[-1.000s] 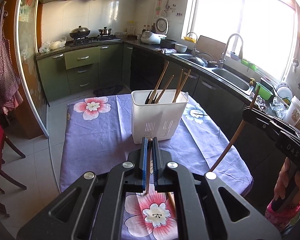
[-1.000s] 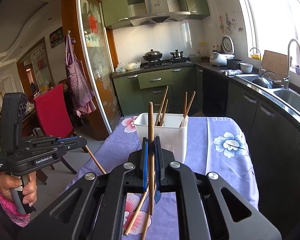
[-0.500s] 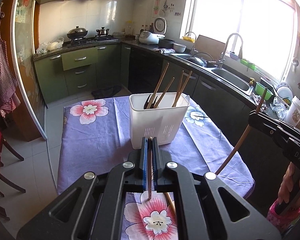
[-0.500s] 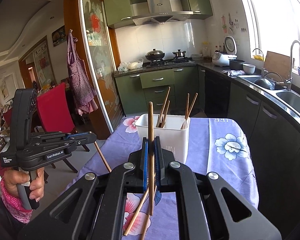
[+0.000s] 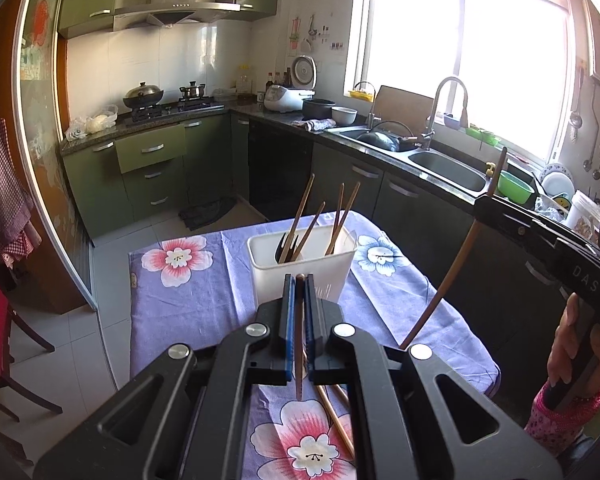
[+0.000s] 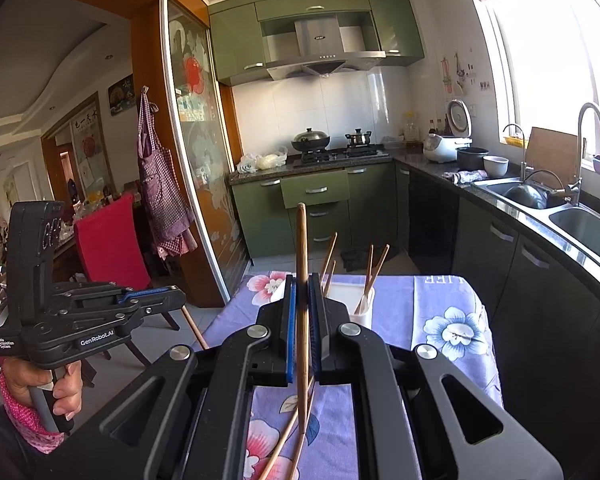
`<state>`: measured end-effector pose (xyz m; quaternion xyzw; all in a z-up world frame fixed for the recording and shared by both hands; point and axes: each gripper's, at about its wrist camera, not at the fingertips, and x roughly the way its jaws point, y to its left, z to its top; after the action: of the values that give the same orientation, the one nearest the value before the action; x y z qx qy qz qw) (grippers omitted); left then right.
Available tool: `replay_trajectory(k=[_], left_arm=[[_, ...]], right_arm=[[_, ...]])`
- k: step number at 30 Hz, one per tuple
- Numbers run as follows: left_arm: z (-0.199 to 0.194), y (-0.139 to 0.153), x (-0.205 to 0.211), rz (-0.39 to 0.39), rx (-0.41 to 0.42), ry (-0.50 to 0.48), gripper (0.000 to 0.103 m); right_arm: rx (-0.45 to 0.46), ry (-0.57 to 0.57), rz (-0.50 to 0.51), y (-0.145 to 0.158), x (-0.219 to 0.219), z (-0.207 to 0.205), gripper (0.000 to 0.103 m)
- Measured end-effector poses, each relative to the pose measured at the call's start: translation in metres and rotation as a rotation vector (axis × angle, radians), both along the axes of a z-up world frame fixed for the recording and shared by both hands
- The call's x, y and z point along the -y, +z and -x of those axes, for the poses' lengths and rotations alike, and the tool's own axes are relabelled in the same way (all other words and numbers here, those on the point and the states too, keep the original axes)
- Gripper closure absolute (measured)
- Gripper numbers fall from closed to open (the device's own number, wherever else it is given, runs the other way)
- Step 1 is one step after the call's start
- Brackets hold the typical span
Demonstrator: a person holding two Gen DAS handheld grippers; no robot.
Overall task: Organize utensils
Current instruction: 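Carry both chopsticks upright over the white holder and release them inside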
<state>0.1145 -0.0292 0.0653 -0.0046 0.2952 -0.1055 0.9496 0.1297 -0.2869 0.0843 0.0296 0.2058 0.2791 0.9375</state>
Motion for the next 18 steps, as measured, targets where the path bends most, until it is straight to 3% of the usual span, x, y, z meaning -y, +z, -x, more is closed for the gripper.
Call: replay_trajectory(k=[12, 18], left_arm=[[-0.024, 0.105, -0.004, 0.011, 0.195, 0.003, 0.099], [-0.063, 0.123, 0.010, 0.002, 0.234, 0.013, 0.099]], right_arm=[[0.084, -0.042, -0.088, 0.054, -0.010, -0.070, 0.096], [0.126, -0.101, -0.076, 0.060, -0.023, -0.116, 0.096]])
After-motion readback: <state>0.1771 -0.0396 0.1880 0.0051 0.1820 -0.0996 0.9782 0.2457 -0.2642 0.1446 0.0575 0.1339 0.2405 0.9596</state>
